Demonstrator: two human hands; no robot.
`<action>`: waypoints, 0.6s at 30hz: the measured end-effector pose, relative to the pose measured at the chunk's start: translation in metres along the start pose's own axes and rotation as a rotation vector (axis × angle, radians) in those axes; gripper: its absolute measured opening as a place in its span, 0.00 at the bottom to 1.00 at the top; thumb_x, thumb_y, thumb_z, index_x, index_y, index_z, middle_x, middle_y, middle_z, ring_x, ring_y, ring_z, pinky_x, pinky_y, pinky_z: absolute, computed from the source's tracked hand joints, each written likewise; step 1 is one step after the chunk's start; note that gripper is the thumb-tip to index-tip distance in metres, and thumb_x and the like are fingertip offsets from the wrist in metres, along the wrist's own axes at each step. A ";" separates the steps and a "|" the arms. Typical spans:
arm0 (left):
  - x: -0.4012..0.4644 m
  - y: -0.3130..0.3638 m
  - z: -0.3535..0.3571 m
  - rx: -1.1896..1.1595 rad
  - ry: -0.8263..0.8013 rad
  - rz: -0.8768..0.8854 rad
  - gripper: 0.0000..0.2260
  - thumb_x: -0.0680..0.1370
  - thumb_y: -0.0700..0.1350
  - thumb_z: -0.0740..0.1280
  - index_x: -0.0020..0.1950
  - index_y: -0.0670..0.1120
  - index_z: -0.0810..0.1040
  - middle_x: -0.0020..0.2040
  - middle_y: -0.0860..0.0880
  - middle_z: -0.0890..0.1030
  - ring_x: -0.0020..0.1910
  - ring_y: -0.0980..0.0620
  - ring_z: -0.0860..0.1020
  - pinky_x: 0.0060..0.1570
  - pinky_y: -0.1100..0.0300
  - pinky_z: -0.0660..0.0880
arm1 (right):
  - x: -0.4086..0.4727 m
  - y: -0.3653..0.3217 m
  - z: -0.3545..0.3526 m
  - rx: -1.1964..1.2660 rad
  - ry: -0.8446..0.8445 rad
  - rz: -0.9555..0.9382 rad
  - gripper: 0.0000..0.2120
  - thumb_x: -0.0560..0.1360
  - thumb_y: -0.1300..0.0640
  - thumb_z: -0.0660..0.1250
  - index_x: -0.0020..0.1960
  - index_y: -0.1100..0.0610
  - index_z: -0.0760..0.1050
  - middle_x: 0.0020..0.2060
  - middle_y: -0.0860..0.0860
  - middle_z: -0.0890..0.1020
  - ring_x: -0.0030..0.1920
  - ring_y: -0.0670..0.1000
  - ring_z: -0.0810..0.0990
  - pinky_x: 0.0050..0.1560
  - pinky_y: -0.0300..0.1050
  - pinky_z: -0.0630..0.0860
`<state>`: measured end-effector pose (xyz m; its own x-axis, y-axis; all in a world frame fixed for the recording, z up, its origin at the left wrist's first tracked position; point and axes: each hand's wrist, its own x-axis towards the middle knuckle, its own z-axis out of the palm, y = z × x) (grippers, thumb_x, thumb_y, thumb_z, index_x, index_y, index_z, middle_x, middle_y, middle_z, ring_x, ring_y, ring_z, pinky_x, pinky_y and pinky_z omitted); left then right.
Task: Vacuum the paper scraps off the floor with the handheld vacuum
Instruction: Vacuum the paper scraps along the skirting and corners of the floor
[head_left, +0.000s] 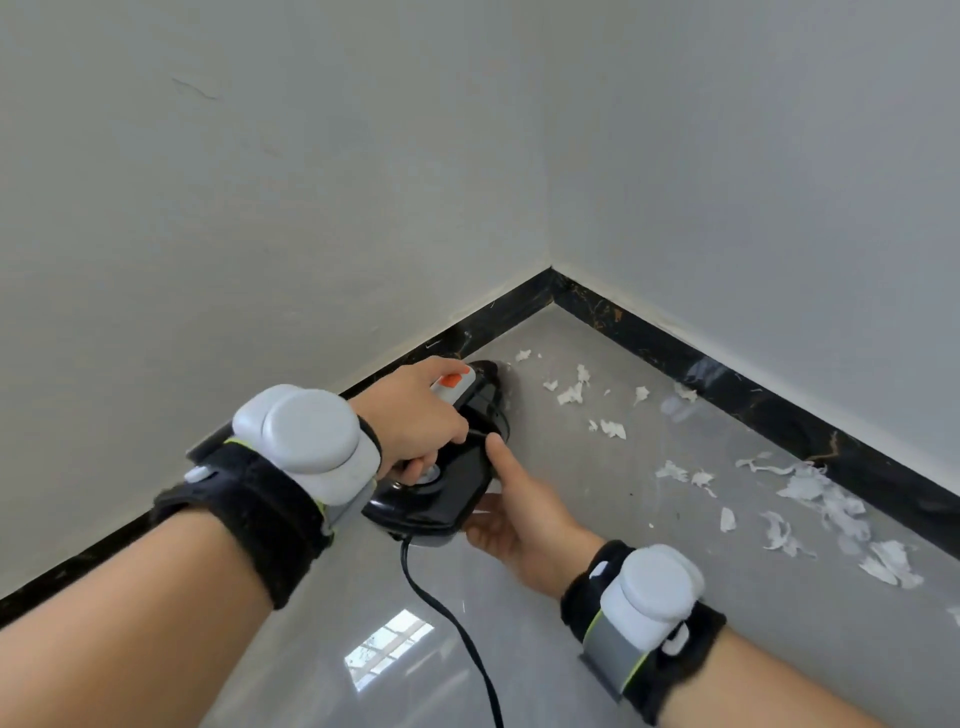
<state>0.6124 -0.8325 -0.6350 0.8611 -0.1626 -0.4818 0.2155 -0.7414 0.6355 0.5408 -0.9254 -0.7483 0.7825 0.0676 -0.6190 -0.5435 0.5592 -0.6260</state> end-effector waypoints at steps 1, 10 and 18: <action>0.004 0.002 0.000 -0.004 0.006 -0.001 0.29 0.77 0.34 0.64 0.71 0.62 0.68 0.27 0.45 0.69 0.18 0.54 0.64 0.18 0.68 0.64 | 0.003 -0.004 0.000 -0.006 0.010 -0.004 0.21 0.82 0.39 0.61 0.53 0.56 0.80 0.40 0.57 0.83 0.28 0.50 0.80 0.33 0.42 0.75; 0.035 0.010 0.013 -0.036 -0.014 -0.013 0.30 0.77 0.34 0.63 0.71 0.64 0.67 0.30 0.45 0.70 0.22 0.51 0.67 0.20 0.66 0.67 | 0.021 -0.029 -0.013 -0.095 0.048 -0.021 0.21 0.84 0.41 0.57 0.53 0.56 0.79 0.42 0.58 0.82 0.34 0.53 0.79 0.33 0.42 0.73; -0.009 -0.012 0.013 0.058 -0.017 0.058 0.29 0.78 0.37 0.65 0.71 0.65 0.65 0.32 0.45 0.75 0.20 0.54 0.68 0.19 0.63 0.67 | -0.003 -0.005 -0.017 -0.112 0.012 -0.030 0.19 0.85 0.45 0.58 0.64 0.59 0.73 0.41 0.59 0.82 0.29 0.55 0.82 0.31 0.43 0.76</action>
<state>0.5963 -0.8305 -0.6456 0.8632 -0.2174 -0.4556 0.1379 -0.7666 0.6271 0.5359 -0.9422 -0.7518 0.7956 0.0423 -0.6044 -0.5512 0.4648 -0.6930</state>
